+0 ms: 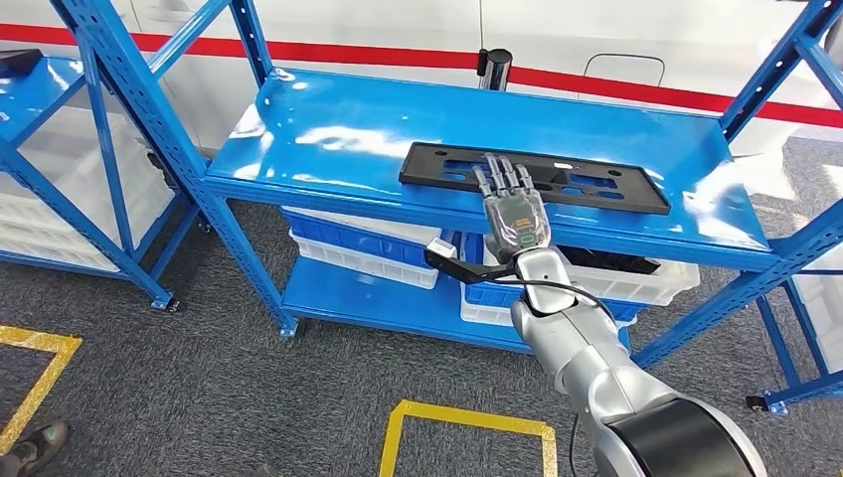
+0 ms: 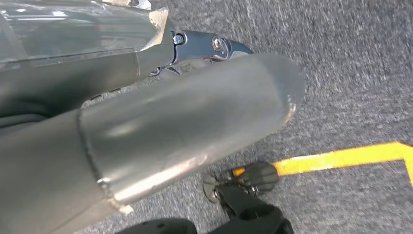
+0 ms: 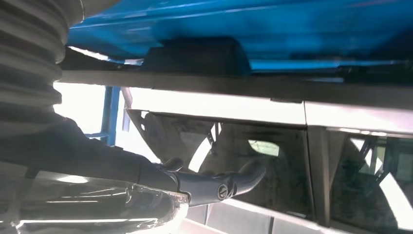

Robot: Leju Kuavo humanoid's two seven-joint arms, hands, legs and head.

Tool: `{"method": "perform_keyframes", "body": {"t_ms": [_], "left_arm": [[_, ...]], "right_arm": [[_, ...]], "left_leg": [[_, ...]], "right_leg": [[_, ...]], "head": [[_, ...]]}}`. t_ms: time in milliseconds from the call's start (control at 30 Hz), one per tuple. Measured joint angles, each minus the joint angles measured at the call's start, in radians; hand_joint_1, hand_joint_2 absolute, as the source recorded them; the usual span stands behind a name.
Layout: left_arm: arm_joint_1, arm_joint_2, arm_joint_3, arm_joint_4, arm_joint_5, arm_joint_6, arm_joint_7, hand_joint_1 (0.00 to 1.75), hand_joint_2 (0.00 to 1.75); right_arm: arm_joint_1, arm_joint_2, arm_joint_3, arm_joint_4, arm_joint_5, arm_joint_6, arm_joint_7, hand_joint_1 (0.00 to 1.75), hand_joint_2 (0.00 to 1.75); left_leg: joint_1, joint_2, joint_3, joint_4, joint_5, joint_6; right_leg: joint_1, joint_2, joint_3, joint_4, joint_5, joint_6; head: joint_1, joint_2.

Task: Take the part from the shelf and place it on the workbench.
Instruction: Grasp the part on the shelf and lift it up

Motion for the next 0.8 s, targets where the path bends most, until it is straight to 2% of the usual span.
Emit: {"method": "perform_keyframes", "body": {"t_ms": [33,67,133,167,200,267,333,367,467,533,567,600,633,667,700,733,800], "left_arm": [[0.002,0.000,0.000,0.000,0.000,0.000,0.000,0.00,0.00],[0.004,-0.001,0.000,0.000,0.000,0.000,-0.001,0.00,0.00],[0.008,-0.002,0.000,0.000,0.000,0.000,-0.002,0.00,0.00],[0.008,-0.002,0.000,0.000,0.000,0.000,-0.003,0.00,0.00],[0.007,-0.002,0.000,0.001,0.000,0.001,-0.005,0.00,0.00],[0.006,-0.002,0.000,0.001,0.000,0.001,-0.007,0.00,0.00],[0.007,0.001,0.000,0.000,-0.002,0.001,-0.007,0.00,0.00],[0.006,0.002,0.000,0.000,-0.003,0.001,-0.007,0.00,0.00],[0.005,0.002,0.000,-0.001,-0.006,0.001,-0.008,0.00,0.00],[0.006,0.004,0.000,-0.001,-0.008,0.001,-0.007,0.00,0.00],[0.007,0.004,0.000,0.000,-0.010,0.000,-0.007,0.00,0.00],[0.008,0.005,0.000,0.000,-0.013,0.000,-0.006,0.00,0.00],[0.009,0.006,0.000,0.000,-0.015,0.000,-0.006,0.00,0.00],[0.009,0.007,0.000,0.000,-0.016,0.000,-0.006,0.00,0.00],[0.010,0.008,0.000,0.000,-0.017,-0.001,-0.006,0.00,0.00],[0.009,0.008,0.000,0.000,-0.018,-0.002,-0.006,0.00,0.00],[0.010,0.008,0.000,0.001,-0.020,-0.003,-0.006,0.00,0.00]], "right_arm": [[0.000,0.000,0.000,0.001,0.000,0.003,-0.002,0.00,1.75],[-0.001,0.000,0.000,0.001,0.000,0.005,-0.003,0.00,1.75],[-0.007,0.002,0.000,0.002,0.000,0.008,-0.005,0.00,1.75],[-0.011,0.003,0.000,0.002,-0.001,0.009,-0.005,0.00,1.75],[-0.015,0.006,0.000,0.003,-0.001,0.011,-0.005,0.00,1.75],[-0.020,0.009,0.000,0.006,-0.002,0.017,-0.005,0.00,1.75],[-0.026,0.010,0.000,0.008,-0.002,0.020,-0.002,0.00,1.75],[-0.029,0.011,0.000,0.009,-0.001,0.020,0.001,0.00,1.75],[-0.033,0.011,-0.001,0.012,-0.001,0.024,0.006,0.00,1.75],[-0.032,0.009,-0.002,0.016,-0.001,0.031,0.011,0.00,1.75],[-0.031,0.008,-0.003,0.020,0.000,0.036,0.014,0.00,1.75],[-0.031,0.005,-0.006,0.024,0.000,0.042,0.018,0.00,1.75],[-0.032,0.003,-0.009,0.028,0.000,0.048,0.021,0.00,1.75],[-0.034,0.001,-0.012,0.031,0.000,0.053,0.024,0.00,1.75],[-0.038,-0.002,-0.016,0.034,-0.001,0.060,0.029,0.00,1.75],[-0.044,-0.007,-0.021,0.037,-0.003,0.065,0.034,0.00,1.75],[-0.054,-0.022,-0.032,0.043,-0.009,0.072,0.045,0.00,1.75]], "left_leg": [[-0.002,-0.003,0.006,0.000,-0.005,0.000],[-0.005,-0.005,0.014,0.000,-0.011,0.000],[-0.010,-0.010,0.032,0.001,-0.027,-0.003],[-0.014,-0.012,0.038,0.002,-0.036,-0.006],[-0.016,-0.013,0.042,0.003,-0.044,-0.010],[-0.017,-0.013,0.046,0.005,-0.056,-0.020],[-0.012,-0.011,0.044,0.015,-0.069,-0.032],[-0.009,-0.009,0.033,0.041,-0.082,-0.039],[0.002,-0.004,-0.031,0.167,-0.133,-0.057],[0.008,-0.001,-0.089,0.248,-0.151,-0.065],[0.012,0.001,-0.118,0.272,-0.141,-0.069],[0.016,0.003,-0.135,0.267,-0.113,-0.073],[0.021,0.005,-0.132,0.223,-0.065,-0.076],[0.023,0.007,-0.108,0.149,-0.015,-0.075],[0.022,0.008,-0.081,0.083,0.018,-0.073],[0.020,0.007,-0.061,0.039,0.034,-0.069],[0.012,0.005,-0.045,0.017,0.027,-0.056]], "right_leg": [[0.001,0.000,-0.008,-0.009,0.017,0.004],[0.003,0.000,-0.001,-0.049,0.048,0.009],[0.007,-0.001,0.043,-0.195,0.138,0.013],[0.009,-0.001,0.068,-0.258,0.170,0.009],[0.010,-0.002,0.084,-0.298,0.189,0.001],[0.014,-0.001,0.096,-0.315,0.192,-0.017],[0.009,0.000,0.104,-0.319,0.187,-0.030],[0.005,0.001,0.111,-0.321,0.184,-0.037],[0.001,0.001,0.126,-0.323,0.173,-0.051],[0.001,0.002,0.133,-0.323,0.166,-0.054],[0.001,0.002,0.140,-0.323,0.159,-0.053],[0.000,0.003,0.149,-0.323,0.151,-0.050],[-0.001,0.004,0.161,-0.323,0.142,-0.047],[-0.002,0.005,0.171,-0.323,0.134,-0.043],[0.000,0.005,0.178,-0.323,0.127,-0.037],[0.002,0.006,0.182,-0.323,0.121,-0.031],[0.005,0.006,0.184,-0.326,0.114,-0.018]], "head": [[0.000,0.000],[0.000,0.000],[0.001,0.000],[0.000,0.000],[-0.001,0.000],[-0.002,0.000],[-0.001,0.000],[-0.004,0.000],[-0.010,0.000],[-0.009,0.000],[-0.009,0.000],[-0.009,0.000],[-0.010,0.000],[-0.010,0.000],[-0.009,0.000],[-0.009,0.000],[-0.008,0.000]]}}
